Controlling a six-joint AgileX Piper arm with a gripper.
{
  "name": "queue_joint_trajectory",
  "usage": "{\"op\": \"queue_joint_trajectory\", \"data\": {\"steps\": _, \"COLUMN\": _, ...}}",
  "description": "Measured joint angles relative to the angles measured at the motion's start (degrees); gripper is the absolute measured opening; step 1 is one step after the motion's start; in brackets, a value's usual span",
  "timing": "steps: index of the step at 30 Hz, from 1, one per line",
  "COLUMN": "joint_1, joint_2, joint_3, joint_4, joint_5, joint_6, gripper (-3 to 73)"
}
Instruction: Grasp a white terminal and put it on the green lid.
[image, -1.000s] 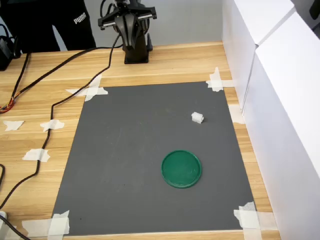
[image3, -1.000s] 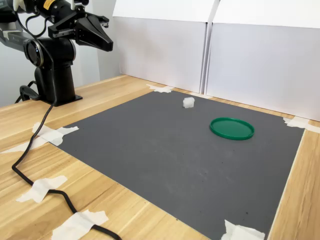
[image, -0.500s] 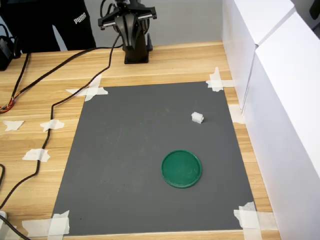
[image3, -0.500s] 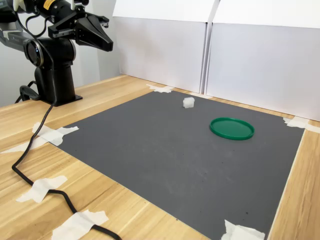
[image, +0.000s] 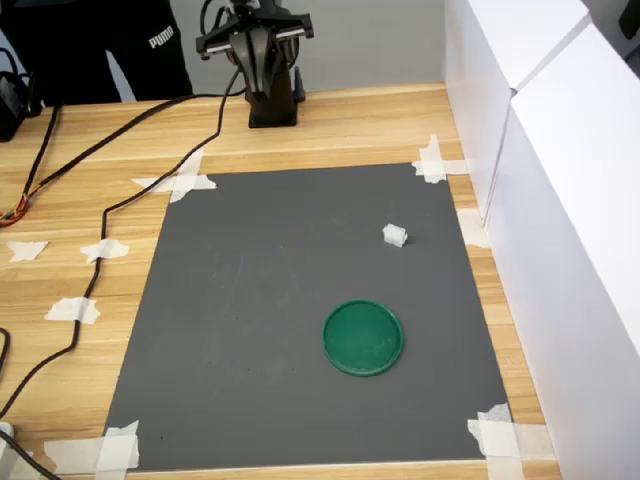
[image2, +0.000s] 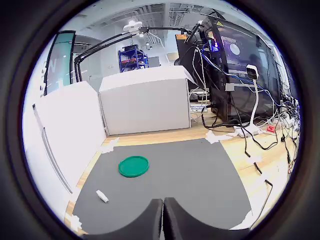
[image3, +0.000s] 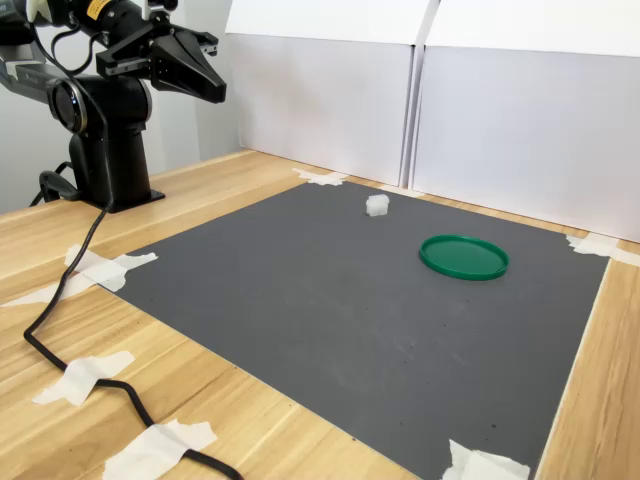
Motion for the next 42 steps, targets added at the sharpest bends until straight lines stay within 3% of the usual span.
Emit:
{"op": "queue_joint_trajectory", "data": {"steps": 9, "joint_1": 0.0, "joint_2": 2.16, "joint_3": -0.53, "joint_4": 0.0, "joint_5": 0.03, "joint_6": -2.45, "gripper": -1.6}}
{"op": "queue_joint_trajectory", "data": {"steps": 23, "joint_1": 0.0, "joint_2": 27.91, "joint_3": -17.77, "joint_4": 0.16, "joint_5": 2.05, "joint_6": -10.23, "gripper": -1.6}}
{"op": "queue_joint_trajectory", "data": {"steps": 29, "joint_1": 0.0, "joint_2": 42.18, "joint_3": -26.98, "joint_4": 0.21, "joint_5": 11.74, "joint_6": -15.71, "gripper": -1.6}}
{"op": "queue_joint_trajectory", "data": {"steps": 35, "joint_1": 0.0, "joint_2": 55.3, "joint_3": -36.84, "joint_4": 0.32, "joint_5": 24.71, "joint_6": -29.45, "gripper": -1.6}}
{"op": "queue_joint_trajectory", "data": {"steps": 42, "joint_1": 0.0, "joint_2": 63.07, "joint_3": -48.05, "joint_4": 5.97, "joint_5": 33.34, "joint_6": -42.19, "gripper": -1.6}}
